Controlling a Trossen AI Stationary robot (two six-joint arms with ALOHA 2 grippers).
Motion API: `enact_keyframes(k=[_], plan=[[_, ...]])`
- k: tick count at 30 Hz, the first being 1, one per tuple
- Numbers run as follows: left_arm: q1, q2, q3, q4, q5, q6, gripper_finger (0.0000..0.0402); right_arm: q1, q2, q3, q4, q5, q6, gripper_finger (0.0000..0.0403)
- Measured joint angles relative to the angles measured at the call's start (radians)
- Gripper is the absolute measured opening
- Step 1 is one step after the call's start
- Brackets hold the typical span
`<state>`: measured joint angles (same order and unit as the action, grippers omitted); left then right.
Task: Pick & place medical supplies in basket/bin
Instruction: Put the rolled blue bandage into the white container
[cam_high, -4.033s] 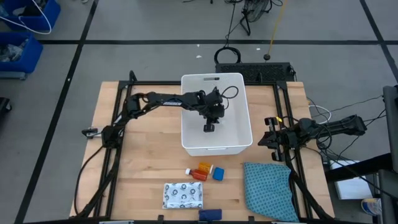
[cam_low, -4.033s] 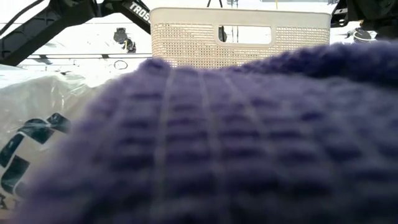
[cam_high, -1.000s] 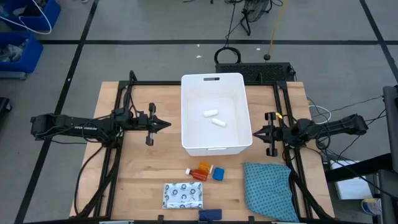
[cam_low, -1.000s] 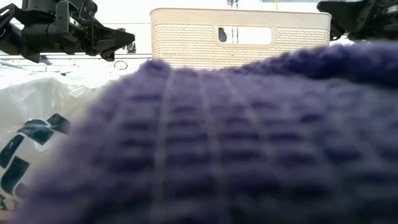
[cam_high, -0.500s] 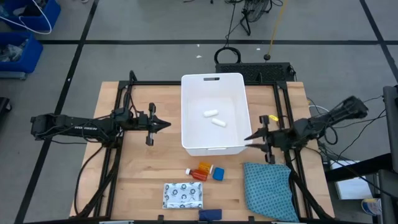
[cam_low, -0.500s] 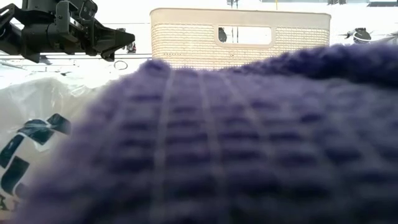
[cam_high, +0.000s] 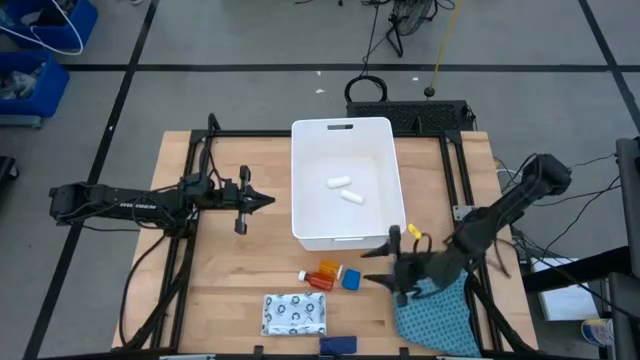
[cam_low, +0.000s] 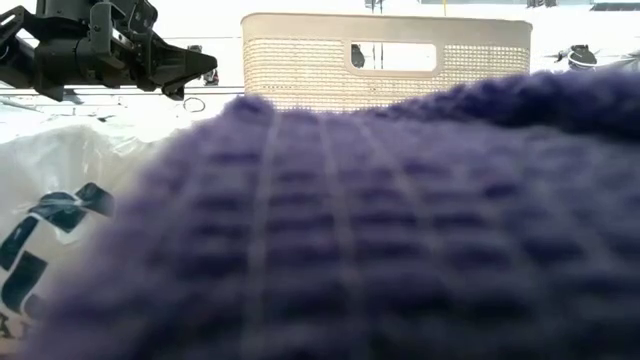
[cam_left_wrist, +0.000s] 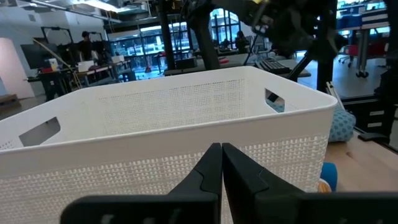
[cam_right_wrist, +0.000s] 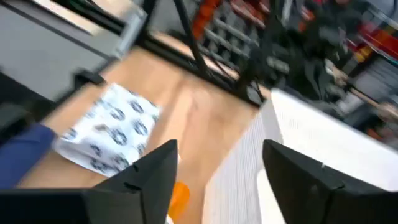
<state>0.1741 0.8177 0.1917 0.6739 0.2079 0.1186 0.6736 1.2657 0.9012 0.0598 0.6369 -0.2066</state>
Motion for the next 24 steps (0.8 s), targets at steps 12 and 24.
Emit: enact_keyframes(k=[12,24], plan=[[0.0,0.0,0.0,-0.006,0.001,-0.024,0.0017,0.057,0.286,0.0,0.168,0.124,0.297,0.0301],[0.0,0.0,0.0,-0.006,0.001,-0.031,0.0017,0.062,0.381,0.0,0.113,0.118,0.658,0.0366]])
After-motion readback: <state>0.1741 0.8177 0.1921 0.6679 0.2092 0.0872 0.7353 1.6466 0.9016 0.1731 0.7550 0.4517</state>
